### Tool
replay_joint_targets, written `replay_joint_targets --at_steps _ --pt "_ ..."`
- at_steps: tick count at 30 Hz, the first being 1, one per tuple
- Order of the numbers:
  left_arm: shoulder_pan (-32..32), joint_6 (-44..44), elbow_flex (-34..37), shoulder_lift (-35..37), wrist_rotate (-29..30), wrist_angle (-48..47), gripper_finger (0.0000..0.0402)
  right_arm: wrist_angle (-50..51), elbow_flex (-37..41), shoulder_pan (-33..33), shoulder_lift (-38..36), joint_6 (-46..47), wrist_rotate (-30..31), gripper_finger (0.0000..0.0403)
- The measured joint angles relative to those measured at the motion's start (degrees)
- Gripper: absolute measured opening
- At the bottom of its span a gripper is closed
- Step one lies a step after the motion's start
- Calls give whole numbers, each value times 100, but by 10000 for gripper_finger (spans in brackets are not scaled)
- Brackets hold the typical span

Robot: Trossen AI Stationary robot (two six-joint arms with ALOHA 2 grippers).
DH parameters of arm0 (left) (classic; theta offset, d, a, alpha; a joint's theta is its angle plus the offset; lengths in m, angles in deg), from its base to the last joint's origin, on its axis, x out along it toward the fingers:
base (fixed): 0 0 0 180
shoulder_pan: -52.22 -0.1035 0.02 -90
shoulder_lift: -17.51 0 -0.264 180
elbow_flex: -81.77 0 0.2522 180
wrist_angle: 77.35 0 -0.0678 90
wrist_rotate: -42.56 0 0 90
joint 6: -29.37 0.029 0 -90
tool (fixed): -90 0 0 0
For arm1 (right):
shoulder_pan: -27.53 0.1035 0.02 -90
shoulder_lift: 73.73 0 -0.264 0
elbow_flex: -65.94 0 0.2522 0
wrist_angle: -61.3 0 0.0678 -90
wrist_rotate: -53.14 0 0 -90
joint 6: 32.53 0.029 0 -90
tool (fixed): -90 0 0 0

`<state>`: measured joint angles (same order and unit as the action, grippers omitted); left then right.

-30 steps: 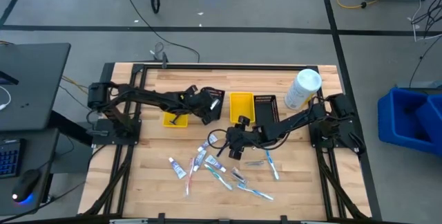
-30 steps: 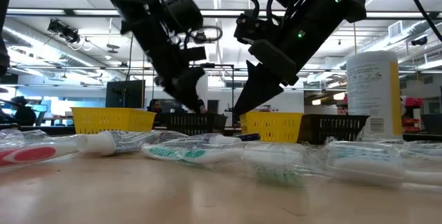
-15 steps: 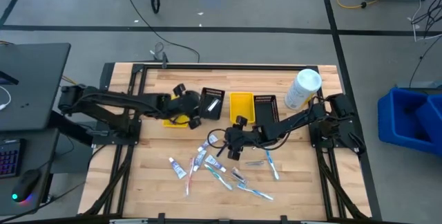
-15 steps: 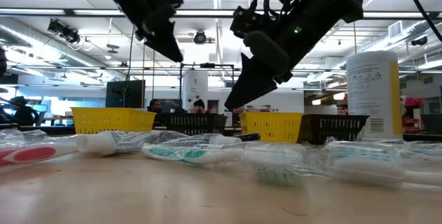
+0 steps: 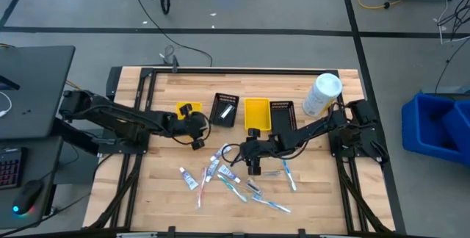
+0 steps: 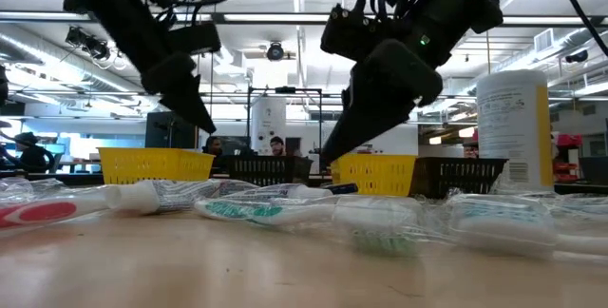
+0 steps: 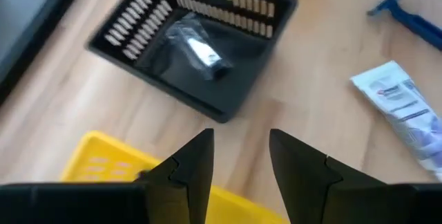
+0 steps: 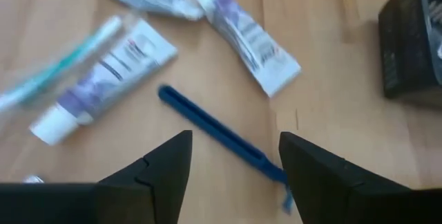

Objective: Pick & Place Travel size toiletries
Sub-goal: Put the blue toothbrush into the right yellow bin

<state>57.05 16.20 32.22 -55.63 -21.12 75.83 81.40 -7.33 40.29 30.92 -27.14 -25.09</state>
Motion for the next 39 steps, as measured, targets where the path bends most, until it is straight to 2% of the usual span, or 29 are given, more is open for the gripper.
replay_joint_targets --at_steps 4,8,12,19,22,25,29,32,37,39 --pt "153 -11 392 2 -181 873 151 139 0 -3 1 17 -41 231" --pt "311 -11 615 2 -407 1601 151 241 0 1 1 281 -347 230" --pt "448 -45 676 0 -410 2053 151 807 0 17 1 319 -572 219" --pt "597 -275 676 0 -412 2160 151 1564 0 254 -17 352 -670 193" --pt "600 -416 676 0 -406 2162 151 1661 0 356 -135 547 -1036 188" --pt "600 -495 676 0 -341 2162 151 1911 0 464 -303 923 -1360 192" --pt "600 -510 676 -1 -307 2169 151 2613 0 670 -574 1366 -1389 208" --pt "600 -570 676 -2 -305 2207 151 3365 0 783 -776 2095 -1405 221" --pt "600 -760 676 -2 -302 2215 151 4325 9 874 -834 4502 -1458 234" --pt "600 -761 676 -4 -300 2260 151 4248 135 959 -786 5207 -1587 236"
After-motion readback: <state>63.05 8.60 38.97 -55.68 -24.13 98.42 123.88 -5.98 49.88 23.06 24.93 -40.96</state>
